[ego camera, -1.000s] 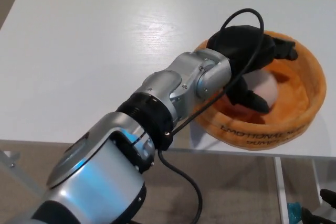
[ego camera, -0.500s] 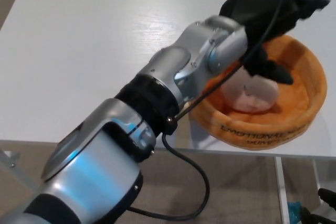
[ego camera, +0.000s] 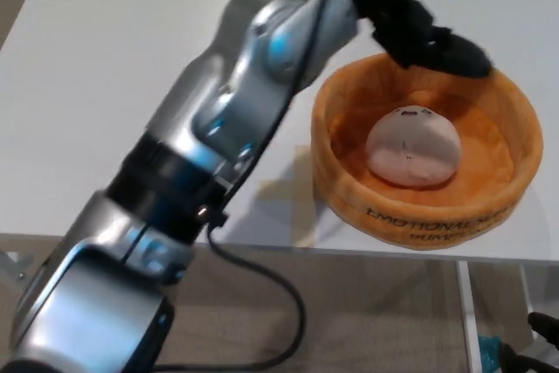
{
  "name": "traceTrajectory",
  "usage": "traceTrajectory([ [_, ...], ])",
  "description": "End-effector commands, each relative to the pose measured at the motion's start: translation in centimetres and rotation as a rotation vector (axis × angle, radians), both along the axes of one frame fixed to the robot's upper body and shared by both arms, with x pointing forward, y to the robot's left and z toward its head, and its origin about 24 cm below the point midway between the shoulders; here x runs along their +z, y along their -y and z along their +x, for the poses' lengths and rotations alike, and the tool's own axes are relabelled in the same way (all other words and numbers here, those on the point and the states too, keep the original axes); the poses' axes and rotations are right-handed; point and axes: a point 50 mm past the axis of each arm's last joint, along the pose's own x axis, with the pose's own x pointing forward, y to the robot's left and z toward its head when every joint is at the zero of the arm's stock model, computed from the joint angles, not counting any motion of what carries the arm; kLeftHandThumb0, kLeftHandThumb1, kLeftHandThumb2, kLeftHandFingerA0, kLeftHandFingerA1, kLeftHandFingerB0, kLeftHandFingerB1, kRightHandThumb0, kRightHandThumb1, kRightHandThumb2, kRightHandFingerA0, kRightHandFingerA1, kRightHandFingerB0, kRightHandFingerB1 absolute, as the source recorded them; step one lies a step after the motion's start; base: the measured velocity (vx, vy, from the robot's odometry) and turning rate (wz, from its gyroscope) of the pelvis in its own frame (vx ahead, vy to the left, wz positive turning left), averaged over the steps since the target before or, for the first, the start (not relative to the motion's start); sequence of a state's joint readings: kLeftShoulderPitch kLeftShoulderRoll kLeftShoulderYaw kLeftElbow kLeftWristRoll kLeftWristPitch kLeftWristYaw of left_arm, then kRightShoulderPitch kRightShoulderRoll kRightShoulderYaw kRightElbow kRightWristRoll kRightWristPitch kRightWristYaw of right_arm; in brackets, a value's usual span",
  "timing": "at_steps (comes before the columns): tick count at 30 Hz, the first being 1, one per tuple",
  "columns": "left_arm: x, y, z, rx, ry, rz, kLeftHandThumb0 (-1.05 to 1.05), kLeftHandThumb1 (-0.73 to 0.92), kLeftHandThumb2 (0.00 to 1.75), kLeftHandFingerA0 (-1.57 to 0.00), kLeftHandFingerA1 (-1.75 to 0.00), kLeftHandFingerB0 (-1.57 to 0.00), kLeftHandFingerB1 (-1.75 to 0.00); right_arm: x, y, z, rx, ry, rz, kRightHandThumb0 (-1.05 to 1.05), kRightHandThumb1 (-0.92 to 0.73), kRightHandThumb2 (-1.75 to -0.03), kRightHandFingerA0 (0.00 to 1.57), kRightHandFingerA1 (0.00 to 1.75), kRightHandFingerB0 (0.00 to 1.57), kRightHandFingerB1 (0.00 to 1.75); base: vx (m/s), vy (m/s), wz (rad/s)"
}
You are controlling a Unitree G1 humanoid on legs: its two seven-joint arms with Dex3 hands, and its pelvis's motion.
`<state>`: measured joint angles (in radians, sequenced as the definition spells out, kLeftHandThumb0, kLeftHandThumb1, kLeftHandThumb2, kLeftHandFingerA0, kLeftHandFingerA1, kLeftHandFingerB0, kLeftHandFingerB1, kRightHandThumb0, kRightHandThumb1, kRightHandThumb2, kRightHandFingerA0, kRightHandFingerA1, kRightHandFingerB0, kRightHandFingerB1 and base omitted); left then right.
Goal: Use the left hand to pick up the pink round toy on the left and place it inside the orange plate on the desk.
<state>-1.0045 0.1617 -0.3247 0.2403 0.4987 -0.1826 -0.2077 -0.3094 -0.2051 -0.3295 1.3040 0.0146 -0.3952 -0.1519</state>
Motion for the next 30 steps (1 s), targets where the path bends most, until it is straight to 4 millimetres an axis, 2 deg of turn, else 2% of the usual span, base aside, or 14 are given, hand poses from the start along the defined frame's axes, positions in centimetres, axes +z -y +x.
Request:
traceTrajectory([
  [1, -3.0, -10.1, -5.8, -0.193, -0.163, -0.23, -0.28, 0.42, 0.63, -0.04, -0.2, -0.06, -0.28, -0.8, -0.4, -1.2, -0.047, -0.017, 0.038, -0.24, -0.39, -0.82, 0.27, 0.98, 0.22, 0.85, 0.0, 0.0, 0.0],
  [5, -7.2, -15.0, -7.9, -0.111, -0.292, -0.284, -0.27, 0.46, 0.56, -0.08, -0.25, -0.12, -0.27, -0.9, -0.2, -1.5, -0.039, -0.02, 0.033, -0.31, -0.34, -0.91, 0.34, 0.8, 0.28, 0.72, 0.0, 0.0, 0.0],
  [6, -9.2, -17.0, -8.5, -0.069, -0.358, -0.303, -0.19, 0.43, 0.9, -0.02, -0.51, 0.0, -0.47, -0.9, -0.1, -1.5, -0.039, -0.022, 0.031, -0.3, -0.32, -0.9, 0.35, 0.81, 0.29, 0.72, 0.0, 0.0, 0.0],
  [7, -9.6, -17.4, -8.7, -0.062, -0.374, -0.307, -0.19, 0.43, 0.9, -0.02, -0.51, 0.0, -0.47, -0.9, -0.1, -1.5, -0.04, -0.023, 0.031, -0.3, -0.32, -0.9, 0.35, 0.81, 0.29, 0.72, 0.0, 0.0, 0.0],
  [8, -10.6, -18.3, -9.1, -0.066, -0.423, -0.327, -0.27, 0.49, 0.55, -0.1, -0.29, -0.19, -0.28, -0.9, -0.1, -1.5, -0.039, -0.024, 0.029, -0.28, -0.36, -0.83, 0.28, 0.99, 0.23, 0.86, 0.0, 0.0, 0.0],
  [9, -12.3, -19.7, -9.8, -0.072, -0.53, -0.358, -0.25, 0.38, 0.89, -0.01, -0.49, 0.0, -0.47, -0.9, 0.0, -1.6, -0.036, -0.025, 0.029, -0.31, -0.33, -0.91, 0.33, 0.77, 0.3, 0.71, 0.0, 0.0, 0.0],
  [12, -14.9, -21.6, -11.4, -0.068, -0.699, -0.364, -0.27, 0.36, 0.88, -0.01, -0.49, 0.0, -0.47, -0.9, 0.3, -1.8, -0.036, -0.027, 0.021, -0.24, -0.39, -0.81, 0.27, 0.92, 0.24, 0.78, 0.0, 0.0, 0.0],
  [13, -15.2, -21.9, -11.7, -0.07, -0.719, -0.361, -0.47, 0.45, 0.62, -0.16, -0.37, -0.14, -0.32, -0.9, 0.4, -1.9, -0.038, -0.027, 0.02, -0.27, -0.38, -0.81, 0.26, 0.93, 0.24, 0.79, 0.0, 0.0, 0.0],
  [16, -16.0, -22.7, -12.4, -0.076, -0.766, -0.355, -0.43, 0.48, 0.55, -0.18, -0.33, -0.15, -0.28, -0.9, 0.5, -2.0, -0.043, -0.028, 0.019, -0.24, -0.38, -0.84, 0.26, 0.95, 0.24, 0.78, 0.0, 0.0, 0.0],
  [17, -16.2, -23.0, -12.7, -0.078, -0.788, -0.353, -0.43, 0.48, 0.55, -0.18, -0.33, -0.15, -0.28, -0.9, 0.5, -2.0, -0.045, -0.028, 0.019, -0.24, -0.38, -0.84, 0.26, 0.95, 0.24, 0.78, 0.0, 0.0, 0.0],
  [18, -17.0, -24.3, -13.8, -0.104, -0.891, -0.353, -0.23, 0.32, 0.86, -0.07, -0.51, -0.06, -0.49, -0.9, 0.5, -1.9, -0.04, -0.035, 0.003, -0.29, -0.34, -0.9, 0.35, 0.79, 0.3, 0.71, 0.0, 0.0, 0.0],
  [22, -16.9, -25.5, -14.9, -0.146, -0.992, -0.325, -0.22, 0.3, 0.86, -0.1, -0.52, -0.1, -0.5, -0.8, 0.5, -1.6, -0.041, -0.03, 0.02, -0.25, -0.39, -0.82, 0.28, 0.96, 0.23, 0.81, 0.0, 0.0, 0.0],
  [23, -17.0, -26.1, -15.3, -0.189, -1.106, -0.317, -0.29, 0.4, 0.53, -0.29, -0.37, -0.35, -0.33, -0.8, 0.5, -1.6, -0.045, -0.032, 0.017, -0.2, -0.31, -0.94, 0.42, 0.75, 0.33, 0.68, 0.0, 0.0, 0.0],
  [30, -17.8, -27.4, -15.9, -0.36, -1.392, -0.307, -0.22, 0.43, 0.51, -0.38, -0.45, -0.39, -0.34, -0.9, 0.5, -1.8, -0.041, -0.031, 0.014, -0.2, -0.39, -0.84, 0.26, 0.95, 0.23, 0.8, 0.0, 0.0, 0.0],
])
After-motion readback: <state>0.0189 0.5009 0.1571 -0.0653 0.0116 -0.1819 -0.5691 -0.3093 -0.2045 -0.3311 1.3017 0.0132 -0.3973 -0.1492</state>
